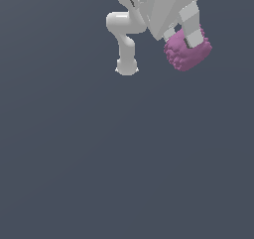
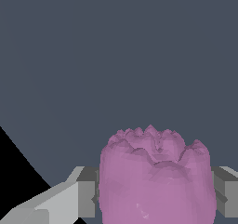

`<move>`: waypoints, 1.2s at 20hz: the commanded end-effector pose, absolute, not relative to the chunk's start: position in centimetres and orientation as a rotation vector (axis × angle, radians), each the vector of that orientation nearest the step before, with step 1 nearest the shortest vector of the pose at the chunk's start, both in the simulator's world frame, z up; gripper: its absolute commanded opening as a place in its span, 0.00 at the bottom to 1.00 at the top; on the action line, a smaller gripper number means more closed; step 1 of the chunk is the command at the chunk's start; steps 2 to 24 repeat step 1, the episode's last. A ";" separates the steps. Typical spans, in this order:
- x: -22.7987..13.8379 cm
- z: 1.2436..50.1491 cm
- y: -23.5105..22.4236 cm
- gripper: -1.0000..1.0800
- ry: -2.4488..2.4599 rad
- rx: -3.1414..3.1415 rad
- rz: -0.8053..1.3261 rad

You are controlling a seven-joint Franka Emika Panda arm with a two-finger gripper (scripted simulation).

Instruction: Pick up the object and move it to a goal position.

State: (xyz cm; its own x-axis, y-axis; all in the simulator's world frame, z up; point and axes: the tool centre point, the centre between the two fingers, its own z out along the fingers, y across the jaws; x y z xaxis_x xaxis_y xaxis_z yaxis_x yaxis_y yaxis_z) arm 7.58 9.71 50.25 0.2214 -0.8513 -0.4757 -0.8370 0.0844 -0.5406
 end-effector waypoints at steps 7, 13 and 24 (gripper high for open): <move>7.7 50.5 9.7 0.00 1.587 -1.711 -0.023; 7.7 50.5 9.7 0.00 1.587 -1.711 -0.023; 7.7 50.5 9.7 0.00 1.587 -1.711 -0.023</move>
